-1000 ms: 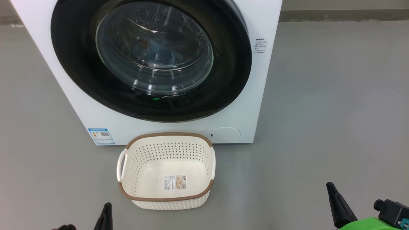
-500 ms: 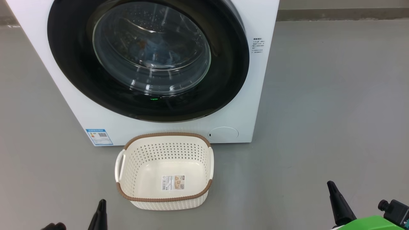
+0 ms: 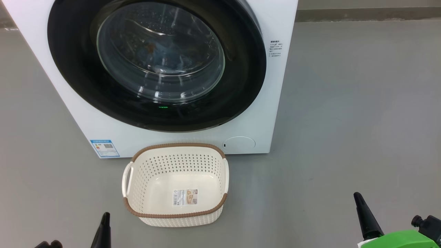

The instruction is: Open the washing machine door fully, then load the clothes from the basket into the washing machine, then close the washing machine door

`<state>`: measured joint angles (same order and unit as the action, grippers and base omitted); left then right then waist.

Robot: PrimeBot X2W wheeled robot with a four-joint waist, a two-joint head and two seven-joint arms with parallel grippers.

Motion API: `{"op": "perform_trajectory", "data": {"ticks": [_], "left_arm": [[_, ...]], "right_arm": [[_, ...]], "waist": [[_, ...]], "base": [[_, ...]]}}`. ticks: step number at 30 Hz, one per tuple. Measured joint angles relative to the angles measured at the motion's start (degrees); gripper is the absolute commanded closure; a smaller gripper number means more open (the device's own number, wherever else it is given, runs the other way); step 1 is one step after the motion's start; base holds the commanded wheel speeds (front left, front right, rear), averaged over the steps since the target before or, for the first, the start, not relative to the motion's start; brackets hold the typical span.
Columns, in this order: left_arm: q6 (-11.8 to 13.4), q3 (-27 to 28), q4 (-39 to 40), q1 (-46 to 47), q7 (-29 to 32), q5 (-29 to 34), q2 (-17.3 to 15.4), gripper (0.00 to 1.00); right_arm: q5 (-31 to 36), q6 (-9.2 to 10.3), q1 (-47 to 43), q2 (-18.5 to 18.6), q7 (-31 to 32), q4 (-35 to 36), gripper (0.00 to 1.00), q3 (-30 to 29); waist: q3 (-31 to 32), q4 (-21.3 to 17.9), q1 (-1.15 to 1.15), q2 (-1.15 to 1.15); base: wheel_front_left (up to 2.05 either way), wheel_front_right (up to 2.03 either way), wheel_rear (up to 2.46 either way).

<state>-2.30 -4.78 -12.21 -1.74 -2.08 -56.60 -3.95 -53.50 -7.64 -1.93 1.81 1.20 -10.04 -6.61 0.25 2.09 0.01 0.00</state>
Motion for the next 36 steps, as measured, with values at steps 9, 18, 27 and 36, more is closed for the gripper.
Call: {"op": "perform_trajectory", "data": {"ticks": [9, 18, 27, 36], "left_arm": [[-0.6, 1.3, -0.6, 0.6, 1.1, -5.1, 0.1, 1.0], [-1.1, 2.6, -0.9, 1.2, 2.1, -10.9, 0.3, 1.0], [-2.0, 3.6, -1.2, 2.3, 3.1, -15.5, 0.4, 1.0], [-2.6, 4.9, -1.8, 2.9, 4.3, -21.2, 0.5, 1.0]], "right_arm": [[-5.2, 0.01, 1.1, 0.0, 0.8, -0.8, 1.0, -0.2], [-11.4, 0.07, 1.9, 0.1, 1.4, -1.7, 1.0, -0.3], [-16.1, 0.07, 2.4, 0.1, 2.3, -2.3, 1.0, -0.5], [-22.3, 0.08, 3.2, 0.1, 2.8, -3.1, 1.0, -0.8]], "waist": [[-0.1, -0.3, 0.0, 0.0], [-0.1, -0.6, 0.0, 0.0], [-0.2, -0.9, 0.0, 0.0], [-0.3, -1.2, 0.0, 0.0]], "base": [[0.0, 0.0, 0.0], [0.0, 0.0, 0.0], [0.0, 0.0, 0.0], [0.0, 0.0, 0.0]]}}
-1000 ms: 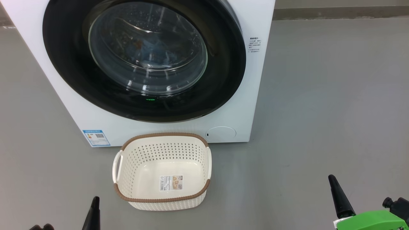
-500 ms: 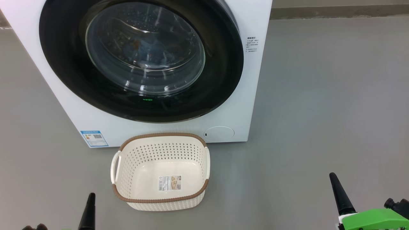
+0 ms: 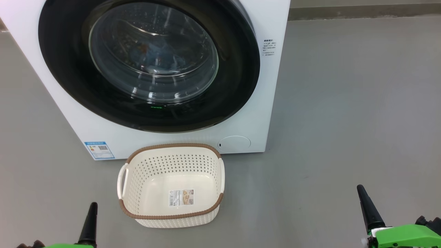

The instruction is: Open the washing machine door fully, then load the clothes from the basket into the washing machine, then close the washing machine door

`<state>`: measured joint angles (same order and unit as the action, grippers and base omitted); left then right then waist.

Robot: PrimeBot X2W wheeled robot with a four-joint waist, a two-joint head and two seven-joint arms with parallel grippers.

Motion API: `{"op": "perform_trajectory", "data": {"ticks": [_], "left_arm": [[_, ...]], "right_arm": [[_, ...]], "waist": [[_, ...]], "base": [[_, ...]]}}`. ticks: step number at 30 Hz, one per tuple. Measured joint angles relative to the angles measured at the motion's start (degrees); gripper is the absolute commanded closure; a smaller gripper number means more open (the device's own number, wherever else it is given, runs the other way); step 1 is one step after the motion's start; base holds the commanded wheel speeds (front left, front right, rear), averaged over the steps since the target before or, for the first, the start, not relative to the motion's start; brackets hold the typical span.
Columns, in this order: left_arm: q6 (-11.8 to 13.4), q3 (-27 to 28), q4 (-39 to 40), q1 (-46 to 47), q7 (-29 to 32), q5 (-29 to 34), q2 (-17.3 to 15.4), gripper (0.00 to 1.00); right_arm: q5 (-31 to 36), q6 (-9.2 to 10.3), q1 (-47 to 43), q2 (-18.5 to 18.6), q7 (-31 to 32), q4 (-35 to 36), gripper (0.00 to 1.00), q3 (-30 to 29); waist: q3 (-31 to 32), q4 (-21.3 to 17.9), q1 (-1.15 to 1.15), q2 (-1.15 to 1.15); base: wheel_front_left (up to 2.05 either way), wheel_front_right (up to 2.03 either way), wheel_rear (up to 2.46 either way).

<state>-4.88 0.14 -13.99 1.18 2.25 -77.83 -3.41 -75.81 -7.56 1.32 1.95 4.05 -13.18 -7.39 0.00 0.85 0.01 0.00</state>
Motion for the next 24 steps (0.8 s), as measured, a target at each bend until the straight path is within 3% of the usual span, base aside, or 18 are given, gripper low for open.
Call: {"op": "perform_trajectory", "data": {"ticks": [24], "left_arm": [[-2.0, 3.5, -1.0, 2.1, 3.3, -14.4, 0.6, 1.0]], "right_arm": [[-15.1, 0.01, 2.3, 0.2, 2.0, -2.2, 1.0, -0.4]], "waist": [[-0.2, -0.8, 0.0, 0.0]], "base": [[0.0, 0.0, 0.0]]}}
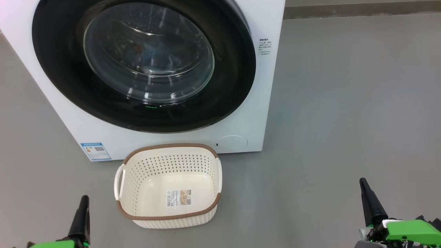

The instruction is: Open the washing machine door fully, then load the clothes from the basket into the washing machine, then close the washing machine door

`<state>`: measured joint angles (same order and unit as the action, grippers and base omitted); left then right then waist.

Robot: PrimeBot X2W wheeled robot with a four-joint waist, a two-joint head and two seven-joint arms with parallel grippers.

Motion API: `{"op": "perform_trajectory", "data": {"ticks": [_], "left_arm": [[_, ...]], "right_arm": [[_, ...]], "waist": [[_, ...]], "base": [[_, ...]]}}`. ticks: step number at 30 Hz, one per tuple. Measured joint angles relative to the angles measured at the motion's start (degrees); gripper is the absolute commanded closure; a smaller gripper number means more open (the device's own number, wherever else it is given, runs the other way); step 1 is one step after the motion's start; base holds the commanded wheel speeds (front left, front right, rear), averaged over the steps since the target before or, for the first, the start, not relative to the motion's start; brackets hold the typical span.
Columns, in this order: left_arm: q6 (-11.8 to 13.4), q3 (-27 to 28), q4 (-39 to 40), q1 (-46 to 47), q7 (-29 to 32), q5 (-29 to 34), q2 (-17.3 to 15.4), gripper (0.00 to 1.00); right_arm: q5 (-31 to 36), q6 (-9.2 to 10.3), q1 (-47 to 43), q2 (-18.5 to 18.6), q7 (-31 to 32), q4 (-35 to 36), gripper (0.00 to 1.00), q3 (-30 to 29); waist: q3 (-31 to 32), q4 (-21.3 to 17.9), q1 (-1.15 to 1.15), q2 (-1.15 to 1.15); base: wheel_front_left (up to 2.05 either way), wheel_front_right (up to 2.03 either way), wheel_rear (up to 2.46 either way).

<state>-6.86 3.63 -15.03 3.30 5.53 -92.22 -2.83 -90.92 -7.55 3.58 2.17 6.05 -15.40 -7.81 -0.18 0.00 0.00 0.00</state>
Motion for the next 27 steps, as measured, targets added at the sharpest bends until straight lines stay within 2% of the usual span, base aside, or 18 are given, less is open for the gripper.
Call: {"op": "perform_trajectory", "data": {"ticks": [27], "left_arm": [[0.0, 0.3, -0.1, 0.5, 0.0, -0.3, 0.2, 1.0]], "right_arm": [[-1.0, 0.0, 0.3, 0.0, 0.0, 0.0, 1.0, 0.0]], "waist": [[0.0, 0.0, 0.0, 0.0]], "base": [[0.0, 0.0, 0.0]]}}
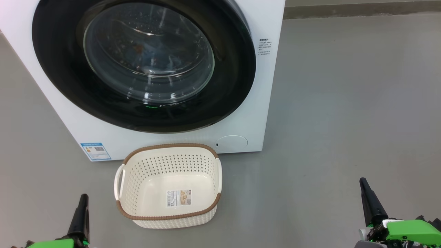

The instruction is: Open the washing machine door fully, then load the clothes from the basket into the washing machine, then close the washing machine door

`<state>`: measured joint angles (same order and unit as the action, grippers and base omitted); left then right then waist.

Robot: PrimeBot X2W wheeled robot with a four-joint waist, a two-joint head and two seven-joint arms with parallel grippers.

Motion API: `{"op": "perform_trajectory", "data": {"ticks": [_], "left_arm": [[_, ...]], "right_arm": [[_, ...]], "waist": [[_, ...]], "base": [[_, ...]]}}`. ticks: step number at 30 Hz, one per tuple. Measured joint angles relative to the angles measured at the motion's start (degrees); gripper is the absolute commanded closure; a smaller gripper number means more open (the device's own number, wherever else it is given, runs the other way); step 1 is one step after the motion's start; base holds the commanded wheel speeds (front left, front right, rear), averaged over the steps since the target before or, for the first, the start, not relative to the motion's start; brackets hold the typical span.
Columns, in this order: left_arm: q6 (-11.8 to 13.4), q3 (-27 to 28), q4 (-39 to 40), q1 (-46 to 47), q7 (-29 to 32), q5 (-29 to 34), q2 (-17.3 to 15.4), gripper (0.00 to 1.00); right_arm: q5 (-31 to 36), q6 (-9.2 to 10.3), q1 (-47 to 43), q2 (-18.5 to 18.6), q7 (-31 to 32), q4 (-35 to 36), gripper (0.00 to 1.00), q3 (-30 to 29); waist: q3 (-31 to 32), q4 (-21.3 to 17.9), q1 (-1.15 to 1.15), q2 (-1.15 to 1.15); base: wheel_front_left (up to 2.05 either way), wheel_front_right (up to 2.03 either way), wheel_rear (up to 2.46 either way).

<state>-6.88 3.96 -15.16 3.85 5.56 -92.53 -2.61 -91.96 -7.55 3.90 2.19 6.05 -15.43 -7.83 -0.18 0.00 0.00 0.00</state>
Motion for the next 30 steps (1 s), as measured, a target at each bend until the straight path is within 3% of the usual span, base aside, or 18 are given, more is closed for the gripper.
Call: {"op": "perform_trajectory", "data": {"ticks": [30], "left_arm": [[0.0, 0.2, 0.0, 0.0, 0.4, 0.0, 0.4, 1.0]], "right_arm": [[0.0, 0.0, 0.0, 0.0, 0.0, 0.0, 1.0, 0.0]], "waist": [[0.0, 0.0, 0.0, 0.0]], "base": [[0.0, 0.0, 0.0]]}}
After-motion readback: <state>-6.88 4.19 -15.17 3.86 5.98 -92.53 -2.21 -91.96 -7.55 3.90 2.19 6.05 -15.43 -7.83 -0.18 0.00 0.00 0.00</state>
